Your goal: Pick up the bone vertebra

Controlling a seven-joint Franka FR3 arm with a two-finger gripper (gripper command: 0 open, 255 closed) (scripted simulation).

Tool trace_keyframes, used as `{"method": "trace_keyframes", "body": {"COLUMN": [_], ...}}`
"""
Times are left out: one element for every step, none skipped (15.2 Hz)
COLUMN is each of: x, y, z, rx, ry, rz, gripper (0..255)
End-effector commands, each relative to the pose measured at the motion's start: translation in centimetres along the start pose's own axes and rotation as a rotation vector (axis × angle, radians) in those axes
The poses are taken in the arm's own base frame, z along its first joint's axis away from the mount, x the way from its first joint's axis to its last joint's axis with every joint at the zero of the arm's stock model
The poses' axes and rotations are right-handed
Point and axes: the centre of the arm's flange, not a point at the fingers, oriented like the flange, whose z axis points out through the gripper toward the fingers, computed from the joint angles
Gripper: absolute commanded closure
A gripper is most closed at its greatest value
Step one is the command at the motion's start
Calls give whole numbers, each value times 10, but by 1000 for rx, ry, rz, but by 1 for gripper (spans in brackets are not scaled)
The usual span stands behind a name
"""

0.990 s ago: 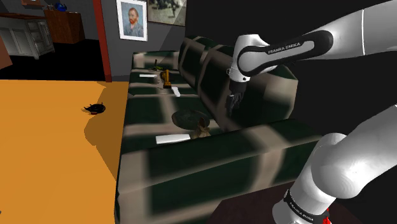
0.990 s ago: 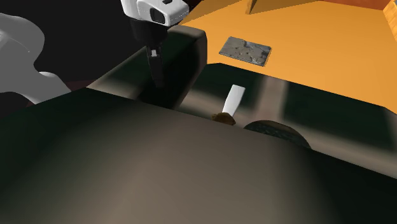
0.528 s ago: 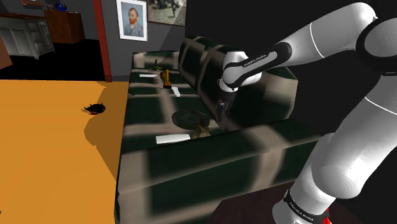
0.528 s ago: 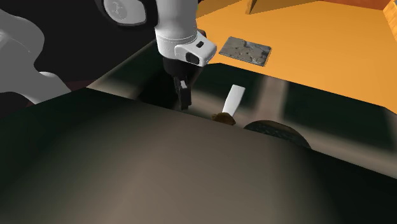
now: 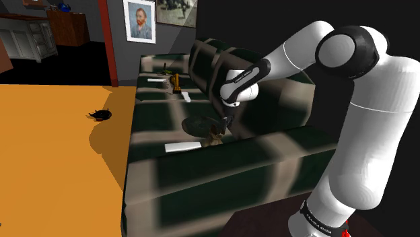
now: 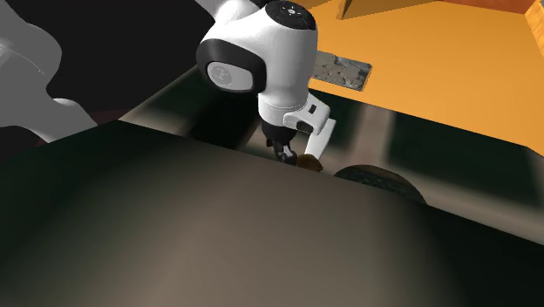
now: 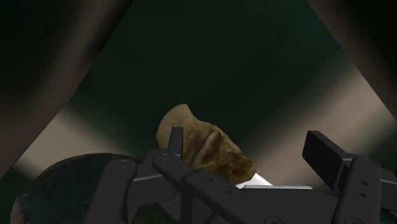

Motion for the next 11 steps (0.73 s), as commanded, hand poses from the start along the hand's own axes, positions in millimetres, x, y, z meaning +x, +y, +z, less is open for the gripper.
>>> {"method": "trace_keyframes", "body": {"x": [15,22,24,24,25,25,25,25,25,26,26], "y": [10,14,16,16,16,16,16,16,16,16,16], "z": [20,30,32,38,43,48,53,59,64,72,72], "rx": [7,10,11,11,11,11,11,11,11,11,11], "ry": [1,1,1,1,1,1,1,1,1,1,1], "rz": [-14,-20,-22,-22,-22,-22,-22,-22,-22,-22,-22], "gripper": [0,0,0,0,0,0,0,0,0,0,0]}}
